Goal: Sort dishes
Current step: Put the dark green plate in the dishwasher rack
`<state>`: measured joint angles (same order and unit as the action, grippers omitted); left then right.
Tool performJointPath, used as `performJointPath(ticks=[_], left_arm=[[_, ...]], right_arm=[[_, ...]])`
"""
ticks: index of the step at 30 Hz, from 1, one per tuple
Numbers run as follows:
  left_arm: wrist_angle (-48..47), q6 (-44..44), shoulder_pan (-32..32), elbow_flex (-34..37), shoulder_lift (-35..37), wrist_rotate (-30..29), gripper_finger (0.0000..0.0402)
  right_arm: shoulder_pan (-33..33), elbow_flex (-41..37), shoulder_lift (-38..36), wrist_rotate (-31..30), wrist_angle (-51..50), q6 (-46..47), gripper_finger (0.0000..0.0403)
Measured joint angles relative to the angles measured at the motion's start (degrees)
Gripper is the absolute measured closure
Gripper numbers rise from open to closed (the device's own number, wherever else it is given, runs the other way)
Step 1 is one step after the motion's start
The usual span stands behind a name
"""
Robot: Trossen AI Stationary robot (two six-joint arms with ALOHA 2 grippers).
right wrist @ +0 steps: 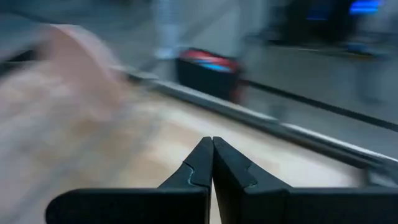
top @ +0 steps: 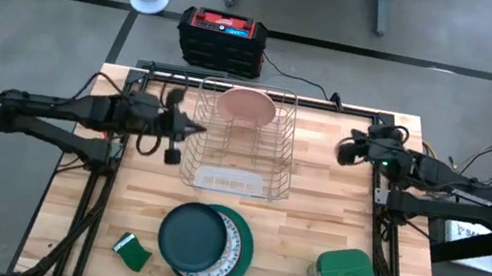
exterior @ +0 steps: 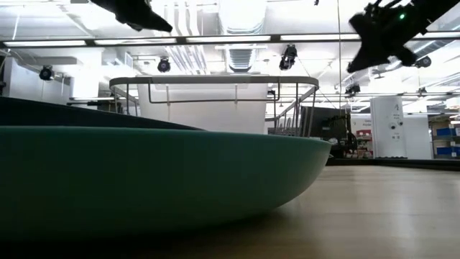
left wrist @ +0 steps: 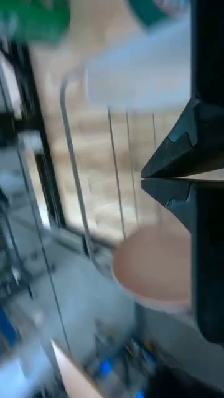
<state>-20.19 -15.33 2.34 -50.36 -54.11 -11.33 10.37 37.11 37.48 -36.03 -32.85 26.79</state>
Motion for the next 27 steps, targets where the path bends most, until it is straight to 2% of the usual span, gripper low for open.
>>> performJointPath(ticks=[3,7,9,15,19,27], left_arm=[[-2.66,0.0,-6.92,-1.89,-2.0,-5.29,0.0402],[-8.51,1.97,-17.04,-5.58,-4.59,-18.46,0.0402],[-12.07,4.59,-21.22,-7.2,-6.01,-21.17,0.0402],[-20.95,18.28,-29.56,-8.92,-9.06,-21.03,0.0401],[-25.65,30.75,-33.02,-8.81,-11.44,-20.06,0.0402],[-32.03,49.6,-37.89,-8.73,-17.3,-18.85,0.0402]], right_arm=[[-2.44,-2.52,-0.89,6.99,5.52,-4.14,0.0403],[-6.17,-4.11,-1.09,5.92,9.18,-4.84,0.0403],[-7.81,-4.38,-0.79,5.0,10.03,-5.04,0.0403],[-15.08,-4.16,2.08,4.84,15.98,-8.38,0.0403],[-20.72,-2.43,2.56,3.5,16.31,-8.36,0.0403],[-31.75,-2.08,3.8,-0.13,15.92,-5.16,0.0403]])
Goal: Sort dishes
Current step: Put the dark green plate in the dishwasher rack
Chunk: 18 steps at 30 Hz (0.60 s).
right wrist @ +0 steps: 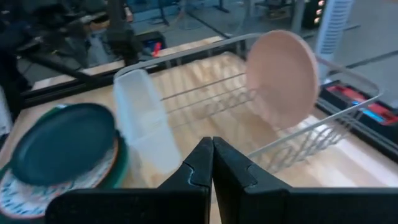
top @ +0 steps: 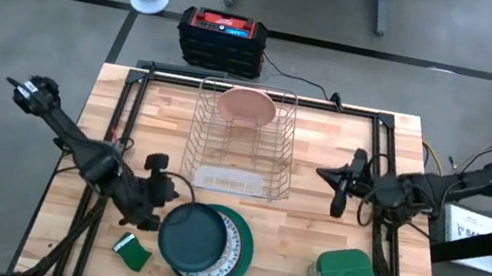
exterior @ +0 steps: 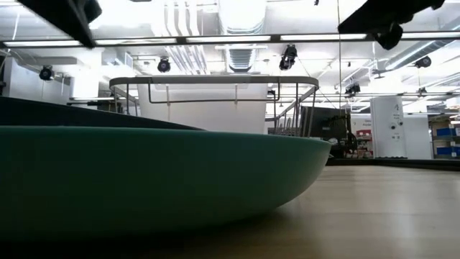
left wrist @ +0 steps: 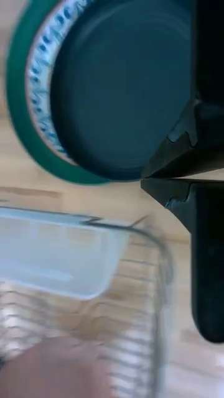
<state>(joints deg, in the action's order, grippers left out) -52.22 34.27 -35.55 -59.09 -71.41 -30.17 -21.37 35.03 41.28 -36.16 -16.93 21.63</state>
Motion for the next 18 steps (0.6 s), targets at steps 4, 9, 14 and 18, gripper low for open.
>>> performJointPath(ticks=[4,9,14,18], left_arm=[[-3.42,9.3,-0.02,0.04,-2.71,6.08,0.0401],[-6.3,23.06,-0.02,0.07,-5.47,10.49,0.0402],[-6.11,28.35,-0.02,-0.01,-7.51,14.53,0.0402],[-3.07,29.44,-0.11,-0.04,-8.09,16.45,0.0393]], right_arm=[[-3.42,0.02,0.88,-0.02,0.07,3.8,0.0403],[-6.42,0.0,3.12,-0.51,-0.05,7.72,0.0403],[-6.87,0.0,6.32,-2.98,-0.2,10.16,0.0403],[-6.89,0.0,8.13,-3.01,-0.22,12.18,0.0403]])
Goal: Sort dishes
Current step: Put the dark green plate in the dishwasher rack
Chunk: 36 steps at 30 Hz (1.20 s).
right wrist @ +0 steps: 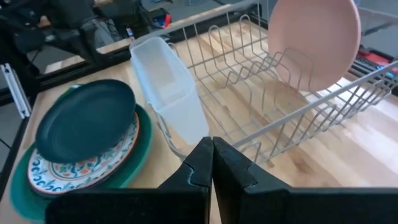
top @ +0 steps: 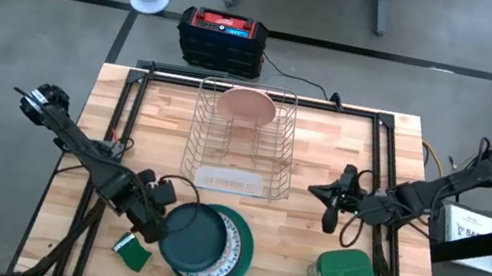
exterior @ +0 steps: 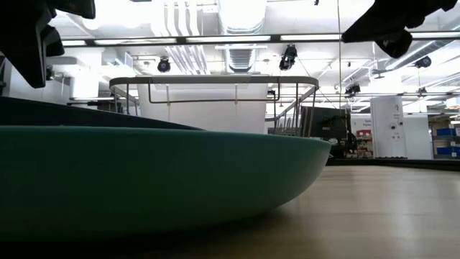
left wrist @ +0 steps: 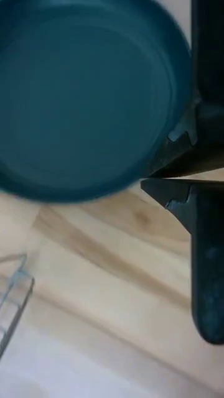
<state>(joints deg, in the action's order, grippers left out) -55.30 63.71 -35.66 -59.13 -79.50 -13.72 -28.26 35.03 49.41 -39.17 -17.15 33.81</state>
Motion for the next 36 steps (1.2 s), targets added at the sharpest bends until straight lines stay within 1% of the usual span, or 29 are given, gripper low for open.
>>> performJointPath(ticks=[6,11,14,18,26,32,36], left_arm=[[0.24,2.57,-0.04,0.31,-0.16,0.2,0.0349],[-0.01,8.12,0.02,1.41,-0.16,0.15,0.0304],[0.38,10.13,0.02,1.55,-0.16,-0.59,0.0283],[2.64,10.56,0.02,1.59,-0.16,-2.17,0.0262],[-0.62,14.38,0.02,1.79,-2.58,-2.22,0.0251],[0.97,13.79,0.02,1.81,-5.8,-0.32,0.0251],[3.3,12.18,0.02,1.81,-6.72,-0.23,0.0251]], right_arm=[[-0.01,0.0,1.44,0.14,-0.15,2.18,0.0403],[-0.01,0.0,1.4,0.49,-0.16,2.2,0.0403],[0.01,0.0,1.31,0.51,-0.15,2.15,0.0403],[0.01,0.0,1.31,0.56,-0.23,2.15,0.0403],[0.01,0.0,1.31,0.58,-0.65,2.11,0.0403],[0.01,0.0,1.31,0.6,-0.63,2.1,0.0403],[0.01,0.0,1.31,0.6,-0.63,2.09,0.0403]])
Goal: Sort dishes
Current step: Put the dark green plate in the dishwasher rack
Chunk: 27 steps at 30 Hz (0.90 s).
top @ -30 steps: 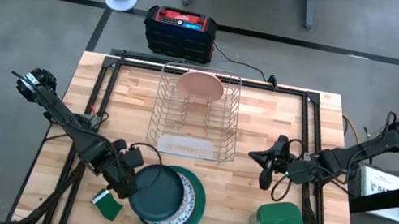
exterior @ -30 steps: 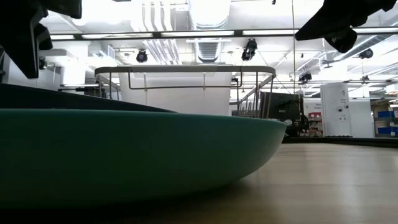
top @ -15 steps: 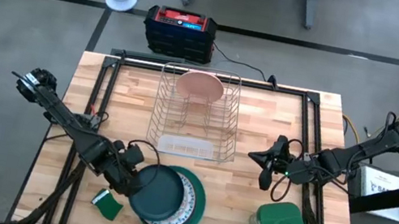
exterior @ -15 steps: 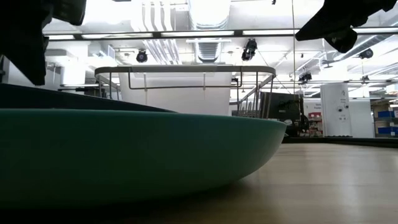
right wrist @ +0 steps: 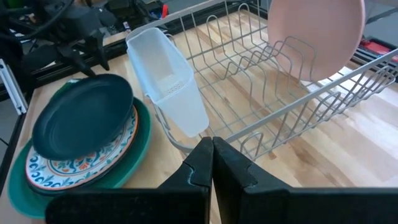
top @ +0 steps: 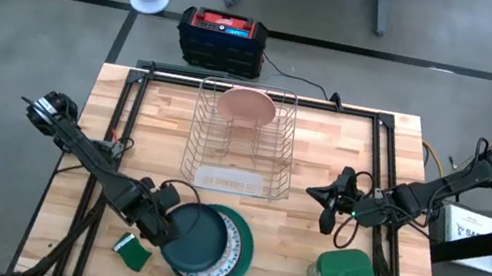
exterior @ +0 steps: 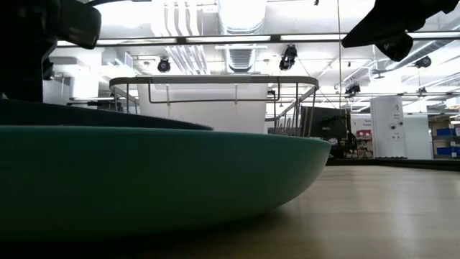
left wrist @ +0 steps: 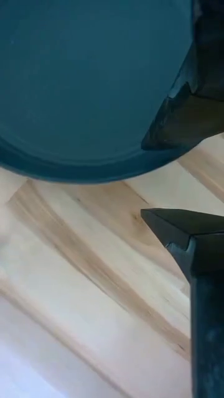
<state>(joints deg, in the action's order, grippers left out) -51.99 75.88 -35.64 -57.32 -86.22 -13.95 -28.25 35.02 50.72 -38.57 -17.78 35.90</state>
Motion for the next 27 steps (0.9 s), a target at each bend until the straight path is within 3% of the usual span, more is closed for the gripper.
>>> performJointPath(ticks=[18,27], left_arm=[[3.32,-0.7,0.0,0.02,-5.73,-1.03,0.0251],[2.4,-4.01,0.0,0.0,-6.3,0.38,0.0315]], right_arm=[[0.0,-0.02,0.0,-0.02,-0.13,-0.15,0.0403],[0.0,-0.02,0.0,-0.02,-0.37,-0.13,0.0403]])
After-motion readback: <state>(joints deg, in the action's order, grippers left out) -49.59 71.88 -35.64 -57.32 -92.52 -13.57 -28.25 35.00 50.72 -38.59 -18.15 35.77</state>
